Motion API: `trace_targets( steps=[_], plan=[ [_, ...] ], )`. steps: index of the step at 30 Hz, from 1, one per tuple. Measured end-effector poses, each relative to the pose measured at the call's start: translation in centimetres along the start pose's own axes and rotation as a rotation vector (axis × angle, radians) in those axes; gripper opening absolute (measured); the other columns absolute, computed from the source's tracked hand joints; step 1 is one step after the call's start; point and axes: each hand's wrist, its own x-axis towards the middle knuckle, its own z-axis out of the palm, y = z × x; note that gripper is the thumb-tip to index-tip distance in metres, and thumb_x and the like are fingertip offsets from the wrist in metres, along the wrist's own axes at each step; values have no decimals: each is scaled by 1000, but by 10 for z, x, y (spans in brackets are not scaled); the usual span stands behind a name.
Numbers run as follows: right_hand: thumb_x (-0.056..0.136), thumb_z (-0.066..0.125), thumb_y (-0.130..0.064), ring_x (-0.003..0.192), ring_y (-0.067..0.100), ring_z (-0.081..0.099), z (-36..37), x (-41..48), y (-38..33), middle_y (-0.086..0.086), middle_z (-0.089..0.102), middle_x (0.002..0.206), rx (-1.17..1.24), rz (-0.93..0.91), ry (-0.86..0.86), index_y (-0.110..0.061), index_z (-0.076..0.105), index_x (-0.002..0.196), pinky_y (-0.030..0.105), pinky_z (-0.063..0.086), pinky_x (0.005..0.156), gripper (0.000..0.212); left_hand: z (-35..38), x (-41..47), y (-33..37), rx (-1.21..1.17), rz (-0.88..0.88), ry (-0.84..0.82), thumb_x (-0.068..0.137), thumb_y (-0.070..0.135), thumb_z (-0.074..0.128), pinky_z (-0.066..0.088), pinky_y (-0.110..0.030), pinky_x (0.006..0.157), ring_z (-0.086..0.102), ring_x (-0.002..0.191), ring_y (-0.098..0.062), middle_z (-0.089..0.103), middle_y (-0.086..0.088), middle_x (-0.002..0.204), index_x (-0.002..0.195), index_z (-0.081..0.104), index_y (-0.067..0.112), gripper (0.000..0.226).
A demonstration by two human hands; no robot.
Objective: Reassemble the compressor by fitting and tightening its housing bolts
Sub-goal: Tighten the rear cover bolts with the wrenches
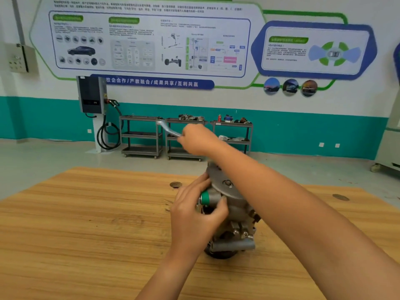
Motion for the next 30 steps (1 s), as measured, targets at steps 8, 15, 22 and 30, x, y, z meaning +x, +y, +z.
trace_targets(
  steps=[8,15,22,30],
  plan=[
    [92,55,-12,60,9,69,-14,-42,110,-2,71,66,1476,486,68,-10,65,86,32,49,87,12,-10,4,-3,-103,-11,-5,69,23,75,42,-9,92,54,109,10,59,22,114,104,59,34,40],
    [83,59,-17,88,-5,64,26,-149,76,-15,72,89,1272,44,552,-26,64,88,16,52,79,12,-27,8,-3,-164,-123,-63,74,9,68,45,-12,90,54,108,10,60,22,113,99,60,38,39],
    [92,33,-36,123,14,53,41,-160,-1,-1,62,127,-274,-385,483,-18,62,123,55,27,107,46,-22,4,-2,-3,-71,-140,65,-4,73,40,-15,67,68,69,-27,69,-19,83,94,66,-2,30],
    [98,44,-14,77,19,56,13,-19,-22,2,65,90,-301,-158,86,-12,60,114,36,39,80,23,-20,-3,-3,0,-6,34,68,12,70,43,-8,86,58,99,5,67,10,103,99,65,25,34]
  ],
)
